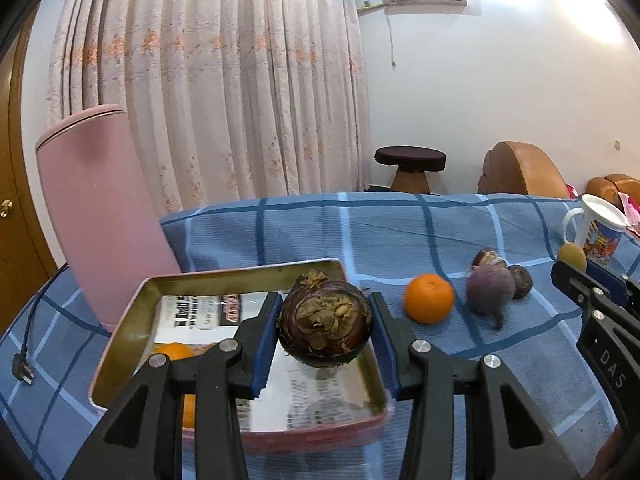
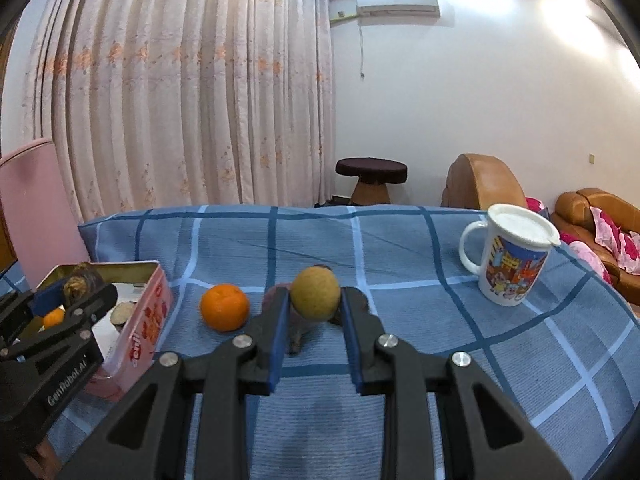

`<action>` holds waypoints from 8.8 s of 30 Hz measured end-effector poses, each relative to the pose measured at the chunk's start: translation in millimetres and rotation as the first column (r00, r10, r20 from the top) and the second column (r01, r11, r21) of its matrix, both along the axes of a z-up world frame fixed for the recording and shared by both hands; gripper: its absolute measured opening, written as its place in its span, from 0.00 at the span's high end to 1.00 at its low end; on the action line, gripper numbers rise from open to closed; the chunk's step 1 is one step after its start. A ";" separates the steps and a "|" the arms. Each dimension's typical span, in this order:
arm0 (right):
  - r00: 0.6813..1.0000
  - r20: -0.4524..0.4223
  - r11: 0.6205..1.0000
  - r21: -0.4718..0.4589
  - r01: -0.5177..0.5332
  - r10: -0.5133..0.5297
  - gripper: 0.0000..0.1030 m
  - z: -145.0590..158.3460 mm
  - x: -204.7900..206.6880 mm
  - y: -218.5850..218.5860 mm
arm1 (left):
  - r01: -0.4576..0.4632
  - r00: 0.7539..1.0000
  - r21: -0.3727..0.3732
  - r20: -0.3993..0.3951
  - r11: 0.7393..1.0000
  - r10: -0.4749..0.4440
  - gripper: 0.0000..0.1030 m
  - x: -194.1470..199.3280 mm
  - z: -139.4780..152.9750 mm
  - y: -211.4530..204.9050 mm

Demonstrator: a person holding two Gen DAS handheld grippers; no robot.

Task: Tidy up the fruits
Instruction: 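Carry the brown fruit and the yellow-green fruit over the tin tray with both grippers, then open both grippers to drop the two fruits into the tin tray, then withdraw both grippers from the tray toward the remaining fruits on the cloth, then grasp another dark brown fruit with the right gripper while the left approaches the purple beet, then grasp the purple beet with the left gripper while the right lifts the brown fruit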

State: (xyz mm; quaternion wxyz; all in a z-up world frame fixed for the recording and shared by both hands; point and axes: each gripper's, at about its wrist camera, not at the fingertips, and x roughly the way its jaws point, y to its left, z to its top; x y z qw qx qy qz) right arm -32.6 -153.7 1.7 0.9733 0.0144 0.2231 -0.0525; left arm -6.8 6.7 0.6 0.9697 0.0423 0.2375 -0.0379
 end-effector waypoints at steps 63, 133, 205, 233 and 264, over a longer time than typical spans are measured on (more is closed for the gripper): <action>0.953 -0.179 0.970 0.020 -0.244 0.243 0.72 -19.8 88.5 171.5 | -0.212 0.970 -0.006 -0.122 0.977 0.210 0.56 55.0 -11.7 136.0; 0.994 -0.009 0.993 0.038 -0.111 0.112 0.15 -2.0 47.3 125.3 | -0.195 0.978 -0.026 -0.084 0.980 0.193 0.32 39.8 -7.7 128.8; 0.966 -0.228 0.974 0.158 0.161 -0.122 0.28 -24.1 46.9 -102.0 | 0.002 0.995 0.010 -0.098 1.000 -0.001 0.32 20.2 -11.3 -46.0; 0.934 -0.347 0.985 0.172 -0.020 0.080 0.63 -36.9 88.7 -100.9 | 0.049 0.976 -0.061 -0.210 0.997 -0.061 0.32 48.5 -21.3 -91.1; 0.954 -0.234 0.952 0.196 0.234 -0.186 0.71 -4.5 59.6 -158.7 | 0.146 0.901 -0.350 -0.340 0.925 -0.271 0.32 103.9 -37.4 -158.5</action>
